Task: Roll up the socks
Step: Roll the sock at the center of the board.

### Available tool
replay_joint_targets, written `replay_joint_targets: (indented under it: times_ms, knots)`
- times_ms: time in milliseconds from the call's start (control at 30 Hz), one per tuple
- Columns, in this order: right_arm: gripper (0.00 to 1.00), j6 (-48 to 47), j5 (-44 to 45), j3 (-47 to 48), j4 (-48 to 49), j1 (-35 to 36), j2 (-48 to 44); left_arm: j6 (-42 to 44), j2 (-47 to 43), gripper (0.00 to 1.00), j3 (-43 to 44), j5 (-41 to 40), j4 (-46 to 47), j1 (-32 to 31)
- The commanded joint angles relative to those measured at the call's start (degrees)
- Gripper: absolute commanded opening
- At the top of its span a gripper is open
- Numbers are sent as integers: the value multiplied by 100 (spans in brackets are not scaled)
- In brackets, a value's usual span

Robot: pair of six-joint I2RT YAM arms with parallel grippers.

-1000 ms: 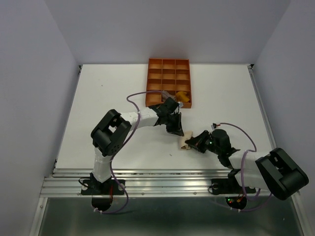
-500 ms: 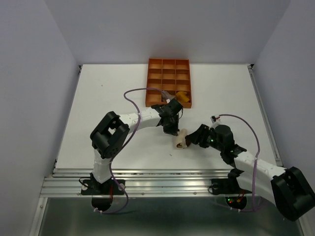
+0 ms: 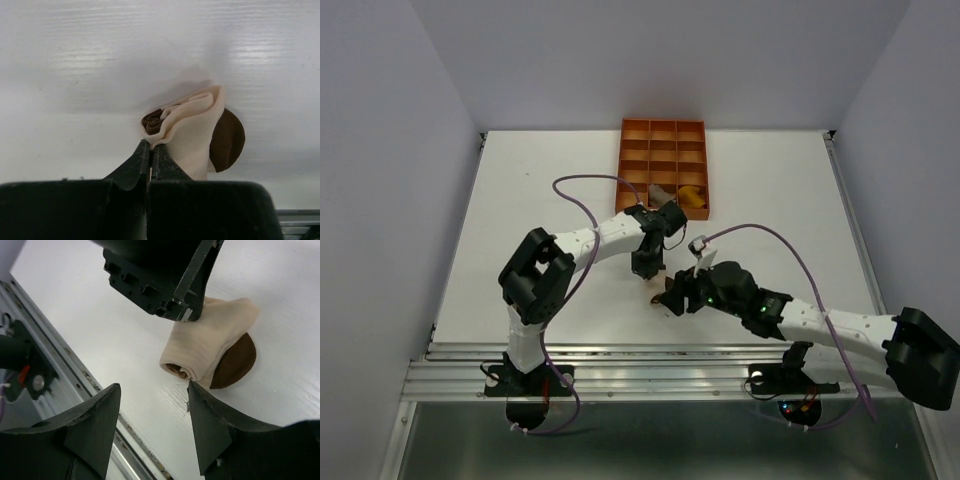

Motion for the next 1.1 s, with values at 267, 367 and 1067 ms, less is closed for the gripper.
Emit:
replay_joint_targets:
  times_ms: [267, 367, 1067]
  knots:
    - [63, -1562, 2747, 905, 228, 1853, 1331, -336, -218, 0, 523, -347, -1210, -80]
    - [63, -1791, 2932, 993, 483, 2047, 1516, -415, -201, 0, 523, -312, -1271, -89]
    - [62, -2169, 3962, 1907, 211, 2548, 2887, -600, 10, 0, 611, -259, -1500, -115]
